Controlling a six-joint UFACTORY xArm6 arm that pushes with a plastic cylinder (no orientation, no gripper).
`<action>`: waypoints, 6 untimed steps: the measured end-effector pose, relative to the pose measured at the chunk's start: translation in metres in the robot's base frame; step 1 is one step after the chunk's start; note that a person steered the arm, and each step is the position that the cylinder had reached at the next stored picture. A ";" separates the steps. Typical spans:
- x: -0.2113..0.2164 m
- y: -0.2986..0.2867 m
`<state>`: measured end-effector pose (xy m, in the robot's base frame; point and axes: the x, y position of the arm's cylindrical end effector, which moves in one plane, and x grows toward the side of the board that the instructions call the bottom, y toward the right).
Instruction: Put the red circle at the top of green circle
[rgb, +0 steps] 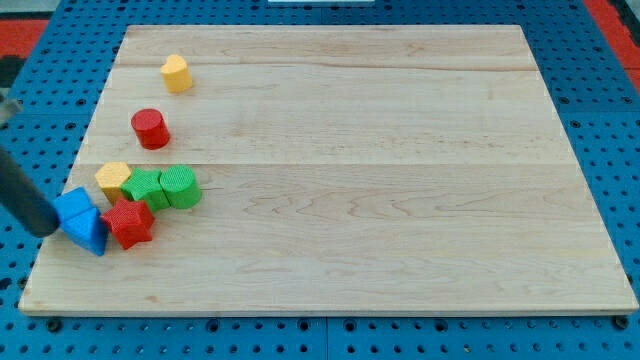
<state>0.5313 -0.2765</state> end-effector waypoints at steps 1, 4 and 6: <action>-0.010 -0.022; -0.143 0.026; -0.113 0.072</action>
